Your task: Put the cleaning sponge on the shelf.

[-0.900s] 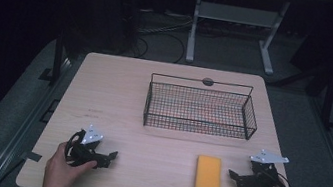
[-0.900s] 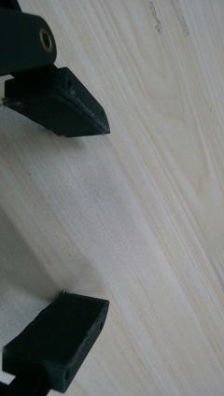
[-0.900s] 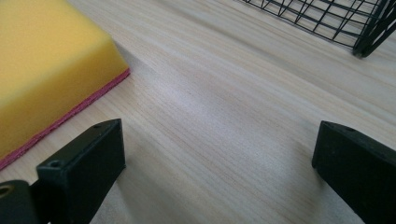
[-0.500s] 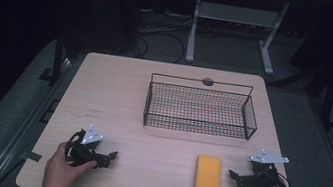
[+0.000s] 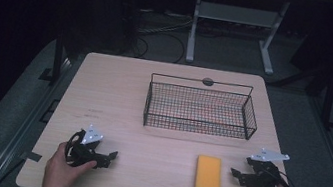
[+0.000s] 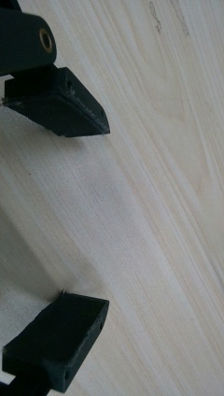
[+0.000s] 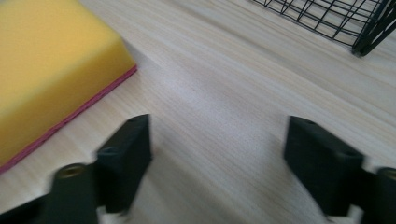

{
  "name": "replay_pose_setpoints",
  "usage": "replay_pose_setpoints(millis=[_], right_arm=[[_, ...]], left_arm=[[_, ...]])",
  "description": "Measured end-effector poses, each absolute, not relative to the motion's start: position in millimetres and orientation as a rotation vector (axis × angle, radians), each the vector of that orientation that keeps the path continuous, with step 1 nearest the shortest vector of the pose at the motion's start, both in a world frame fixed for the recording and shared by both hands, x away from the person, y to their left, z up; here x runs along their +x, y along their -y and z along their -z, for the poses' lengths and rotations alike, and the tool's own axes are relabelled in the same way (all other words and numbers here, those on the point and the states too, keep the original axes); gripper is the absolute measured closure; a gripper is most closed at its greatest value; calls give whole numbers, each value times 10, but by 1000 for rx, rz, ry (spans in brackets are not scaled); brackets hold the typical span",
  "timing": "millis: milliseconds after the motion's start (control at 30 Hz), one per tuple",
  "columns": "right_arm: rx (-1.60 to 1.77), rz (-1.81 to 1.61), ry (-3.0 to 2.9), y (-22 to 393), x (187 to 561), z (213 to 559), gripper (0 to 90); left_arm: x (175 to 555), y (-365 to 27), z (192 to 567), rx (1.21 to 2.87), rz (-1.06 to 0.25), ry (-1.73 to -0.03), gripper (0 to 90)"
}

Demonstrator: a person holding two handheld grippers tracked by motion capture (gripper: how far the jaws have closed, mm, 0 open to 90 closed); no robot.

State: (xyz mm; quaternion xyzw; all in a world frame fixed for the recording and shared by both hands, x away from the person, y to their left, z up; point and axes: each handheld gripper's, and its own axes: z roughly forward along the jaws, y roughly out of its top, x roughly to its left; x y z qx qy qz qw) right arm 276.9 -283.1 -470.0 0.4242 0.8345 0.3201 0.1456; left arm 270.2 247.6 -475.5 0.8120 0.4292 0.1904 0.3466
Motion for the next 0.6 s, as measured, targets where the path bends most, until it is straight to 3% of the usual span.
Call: replay_pose_setpoints(millis=[33,100,133,233,267,300,600], right_arm=[[1218,-909,-2420,2826,2774,4639,432],[1229,-880,-2448,2820,2786,4585,534],[1229,-880,-2448,2820,2786,4585,534],[1254,-842,-2486,2818,2815,4512,734],[1267,-831,-2503,2813,2830,4475,853],[1262,-824,-2508,2813,2837,4462,895],[1268,-785,-2567,2760,2906,4368,899]], left_arm=[[2702,-2476,4755,2107,-494,-1114,127],[2702,-2476,4755,2107,-494,-1114,127],[2702,-2476,4755,2107,-494,-1114,127],[2702,-2476,4755,2107,-494,-1113,127],[2702,-2475,4755,2106,-494,-1114,127],[2702,-2476,4755,2107,-494,-1114,127],[2702,-2476,4754,2108,-494,-1113,127]])
